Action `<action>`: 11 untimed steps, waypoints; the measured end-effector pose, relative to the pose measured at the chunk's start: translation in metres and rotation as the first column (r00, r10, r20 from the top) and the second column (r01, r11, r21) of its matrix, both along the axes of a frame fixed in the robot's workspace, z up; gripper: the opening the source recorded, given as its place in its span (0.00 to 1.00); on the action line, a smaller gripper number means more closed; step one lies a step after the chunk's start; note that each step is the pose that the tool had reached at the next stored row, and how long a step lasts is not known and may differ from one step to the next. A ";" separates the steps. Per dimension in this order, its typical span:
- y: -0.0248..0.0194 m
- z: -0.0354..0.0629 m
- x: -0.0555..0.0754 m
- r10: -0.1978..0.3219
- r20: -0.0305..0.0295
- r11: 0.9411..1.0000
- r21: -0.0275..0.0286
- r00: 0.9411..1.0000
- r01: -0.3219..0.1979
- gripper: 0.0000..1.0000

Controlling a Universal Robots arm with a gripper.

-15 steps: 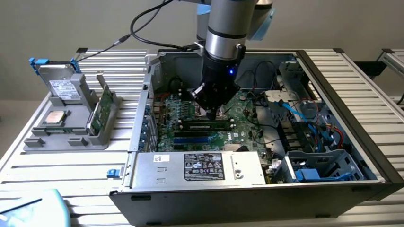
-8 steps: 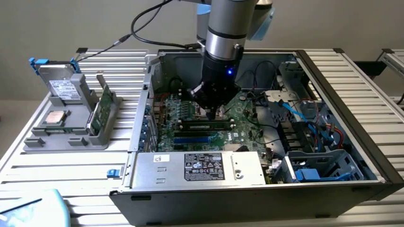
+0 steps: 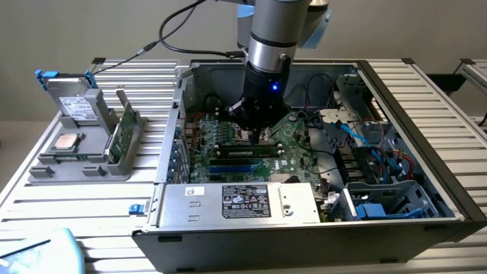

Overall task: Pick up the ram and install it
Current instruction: 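Press down the ram until it locks into place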

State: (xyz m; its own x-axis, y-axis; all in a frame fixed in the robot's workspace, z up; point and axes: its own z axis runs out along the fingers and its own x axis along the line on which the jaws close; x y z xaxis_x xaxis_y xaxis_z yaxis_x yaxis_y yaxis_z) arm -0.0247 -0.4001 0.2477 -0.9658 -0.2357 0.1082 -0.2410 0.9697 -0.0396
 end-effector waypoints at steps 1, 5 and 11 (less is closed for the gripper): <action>0.0000 0.0000 0.000 -0.014 0.001 1.000 0.000 1.000 0.014 0.11; 0.0000 0.0000 0.000 -0.065 0.002 0.998 0.000 0.998 0.065 0.11; 0.0000 -0.0001 0.000 -0.137 0.008 0.991 0.000 0.991 0.137 0.11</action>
